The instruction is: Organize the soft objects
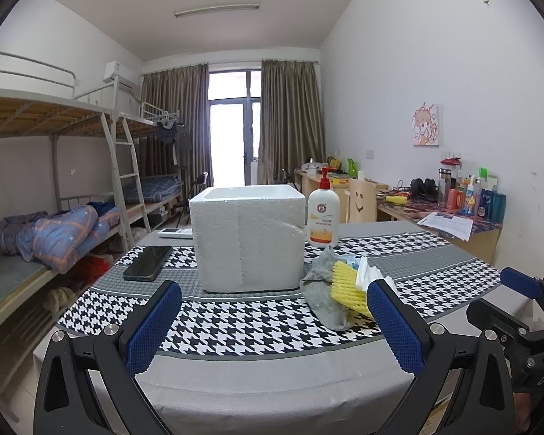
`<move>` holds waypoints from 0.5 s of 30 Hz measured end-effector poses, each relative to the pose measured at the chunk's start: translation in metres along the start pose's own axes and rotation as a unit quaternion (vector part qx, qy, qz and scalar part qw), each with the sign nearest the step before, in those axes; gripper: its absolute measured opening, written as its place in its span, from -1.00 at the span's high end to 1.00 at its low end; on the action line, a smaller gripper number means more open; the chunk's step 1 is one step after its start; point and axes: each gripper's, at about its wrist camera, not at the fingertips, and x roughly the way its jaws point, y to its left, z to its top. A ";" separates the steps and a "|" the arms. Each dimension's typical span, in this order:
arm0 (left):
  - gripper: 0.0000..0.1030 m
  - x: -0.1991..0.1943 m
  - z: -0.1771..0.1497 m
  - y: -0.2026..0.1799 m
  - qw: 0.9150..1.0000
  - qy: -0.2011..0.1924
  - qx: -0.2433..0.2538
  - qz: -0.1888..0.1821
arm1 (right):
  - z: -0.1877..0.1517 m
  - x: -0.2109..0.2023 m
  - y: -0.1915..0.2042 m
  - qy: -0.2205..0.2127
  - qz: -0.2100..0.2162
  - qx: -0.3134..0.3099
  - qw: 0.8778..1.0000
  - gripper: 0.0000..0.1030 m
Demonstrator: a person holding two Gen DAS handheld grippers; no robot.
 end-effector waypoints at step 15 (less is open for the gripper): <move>-0.98 0.004 0.001 0.002 1.000 0.002 -0.005 0.011 | 0.000 0.001 0.001 0.001 -0.002 -0.001 1.000 -0.99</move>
